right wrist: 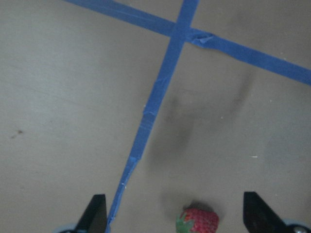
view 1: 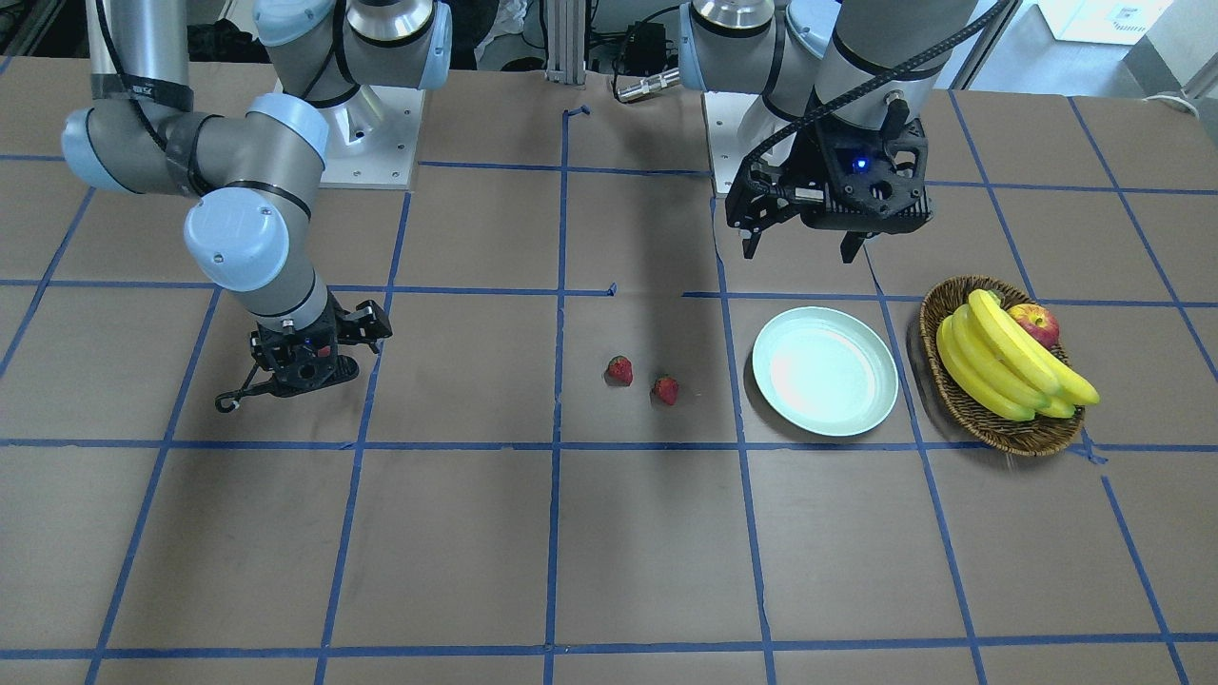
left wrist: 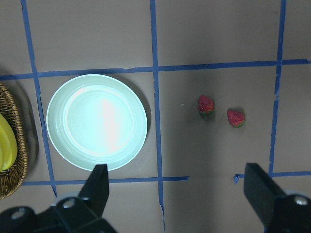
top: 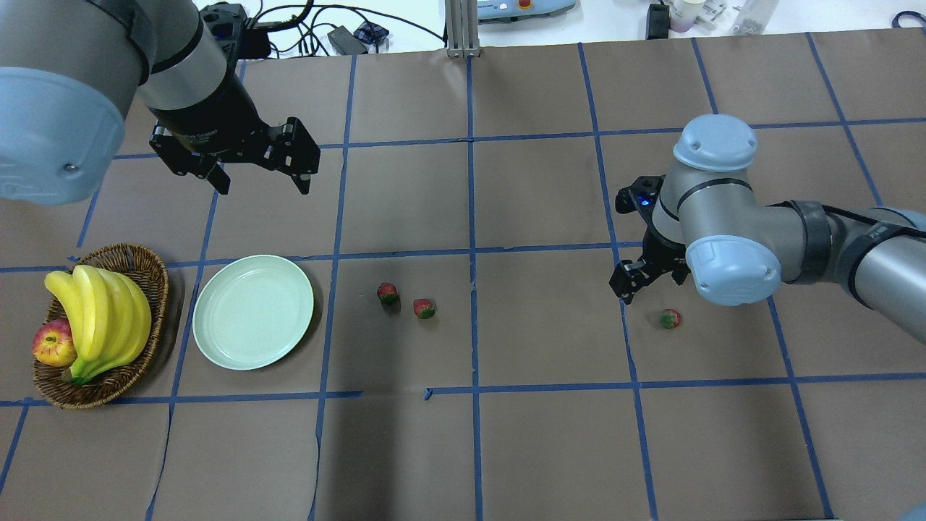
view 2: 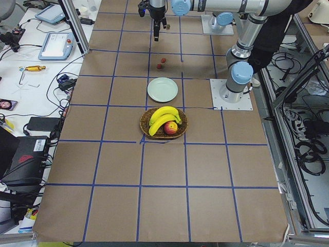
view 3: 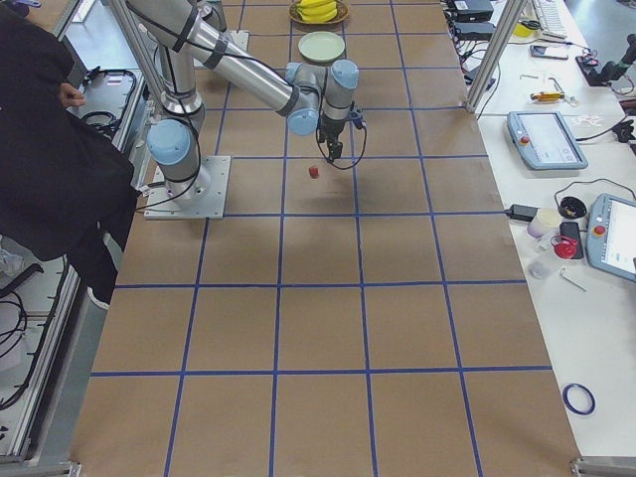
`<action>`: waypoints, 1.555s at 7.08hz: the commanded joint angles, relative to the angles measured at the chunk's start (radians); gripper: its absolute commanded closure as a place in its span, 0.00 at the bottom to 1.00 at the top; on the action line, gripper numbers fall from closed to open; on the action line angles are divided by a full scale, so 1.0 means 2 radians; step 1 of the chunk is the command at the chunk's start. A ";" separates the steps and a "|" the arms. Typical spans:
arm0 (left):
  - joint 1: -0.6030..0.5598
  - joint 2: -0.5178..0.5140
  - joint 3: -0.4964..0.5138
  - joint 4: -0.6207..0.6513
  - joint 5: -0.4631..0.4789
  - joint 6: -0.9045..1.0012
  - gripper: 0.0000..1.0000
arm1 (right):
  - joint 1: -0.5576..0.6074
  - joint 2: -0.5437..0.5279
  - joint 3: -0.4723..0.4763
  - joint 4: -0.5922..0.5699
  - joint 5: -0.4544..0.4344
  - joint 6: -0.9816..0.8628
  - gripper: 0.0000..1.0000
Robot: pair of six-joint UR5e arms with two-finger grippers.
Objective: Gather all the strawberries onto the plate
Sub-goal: 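Move the right gripper back to the last strawberry and grasp it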
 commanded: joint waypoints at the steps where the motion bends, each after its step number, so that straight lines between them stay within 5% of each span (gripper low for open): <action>1: 0.000 0.000 -0.001 0.000 0.000 0.000 0.00 | -0.012 0.000 0.023 -0.022 0.000 -0.013 0.00; 3: 0.000 0.002 -0.001 0.000 0.000 0.001 0.00 | -0.012 0.001 0.039 -0.025 -0.001 -0.015 0.00; 5: 0.000 0.002 0.000 0.000 0.000 0.001 0.00 | -0.012 0.004 0.040 -0.025 -0.006 -0.016 0.23; 8: 0.000 0.002 0.000 0.000 0.000 0.001 0.00 | -0.012 0.004 0.041 -0.024 -0.029 -0.018 0.32; 10: 0.000 0.002 0.000 0.000 0.000 0.001 0.00 | -0.012 0.004 0.040 -0.023 -0.036 -0.019 0.67; 11: 0.000 0.002 0.000 0.000 0.000 0.001 0.00 | -0.012 0.004 0.040 -0.023 -0.036 -0.019 0.72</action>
